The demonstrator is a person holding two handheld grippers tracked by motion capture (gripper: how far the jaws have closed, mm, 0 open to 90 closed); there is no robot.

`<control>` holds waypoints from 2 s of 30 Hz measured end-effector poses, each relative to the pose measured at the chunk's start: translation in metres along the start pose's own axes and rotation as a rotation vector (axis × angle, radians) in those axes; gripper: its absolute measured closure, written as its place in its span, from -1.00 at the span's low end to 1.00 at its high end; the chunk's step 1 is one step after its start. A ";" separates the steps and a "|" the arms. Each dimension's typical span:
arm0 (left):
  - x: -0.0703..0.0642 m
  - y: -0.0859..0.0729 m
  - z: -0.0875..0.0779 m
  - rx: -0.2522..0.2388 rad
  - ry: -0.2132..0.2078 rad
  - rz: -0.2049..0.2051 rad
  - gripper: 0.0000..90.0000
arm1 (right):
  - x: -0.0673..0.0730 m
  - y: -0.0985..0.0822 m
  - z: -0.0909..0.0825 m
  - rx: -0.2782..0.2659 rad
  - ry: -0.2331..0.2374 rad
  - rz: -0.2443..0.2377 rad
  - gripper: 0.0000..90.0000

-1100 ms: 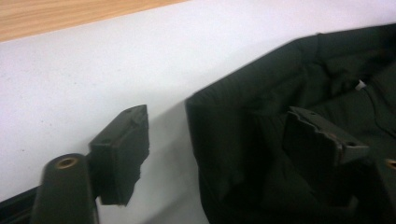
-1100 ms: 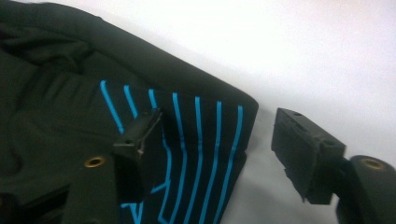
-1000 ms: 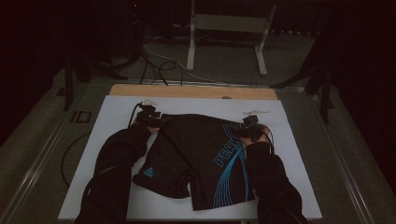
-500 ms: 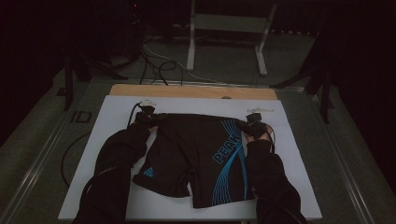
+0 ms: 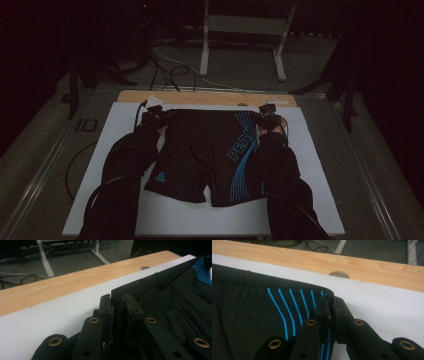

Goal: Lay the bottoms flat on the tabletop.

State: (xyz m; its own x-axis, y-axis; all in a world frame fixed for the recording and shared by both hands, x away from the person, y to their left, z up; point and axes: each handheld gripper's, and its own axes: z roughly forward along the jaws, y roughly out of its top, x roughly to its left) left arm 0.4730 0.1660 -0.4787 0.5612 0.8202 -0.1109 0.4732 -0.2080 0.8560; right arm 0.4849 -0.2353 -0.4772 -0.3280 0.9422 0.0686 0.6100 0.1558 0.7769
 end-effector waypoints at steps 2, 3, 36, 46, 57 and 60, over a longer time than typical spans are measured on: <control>-0.001 0.002 0.004 0.015 0.024 -0.005 0.77 | -0.001 0.005 0.002 0.005 -0.005 0.010 0.88; -0.001 0.002 0.006 0.022 0.032 -0.010 0.77 | -0.002 0.007 0.003 0.007 -0.005 0.016 0.88; -0.006 0.005 0.009 0.068 -0.050 -0.022 -0.72 | 0.000 0.006 0.002 -0.019 -0.012 0.080 -0.60; -0.016 -0.022 -0.016 0.072 -0.202 0.019 -0.86 | 0.006 -0.008 -0.028 -0.083 0.090 0.022 -0.69; -0.042 -0.038 -0.067 0.049 -0.265 0.093 -0.84 | 0.053 -0.035 -0.070 -0.122 0.261 -0.078 -0.68; -0.046 -0.041 -0.078 0.042 -0.278 0.115 -0.84 | 0.073 -0.043 -0.084 -0.129 0.308 -0.130 -0.68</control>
State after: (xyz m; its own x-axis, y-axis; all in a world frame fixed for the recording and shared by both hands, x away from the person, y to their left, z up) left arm 0.3745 0.1783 -0.4695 0.7745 0.6138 -0.1532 0.4198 -0.3175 0.8503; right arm 0.3740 -0.1982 -0.4527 -0.6112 0.7801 0.1337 0.4590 0.2117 0.8629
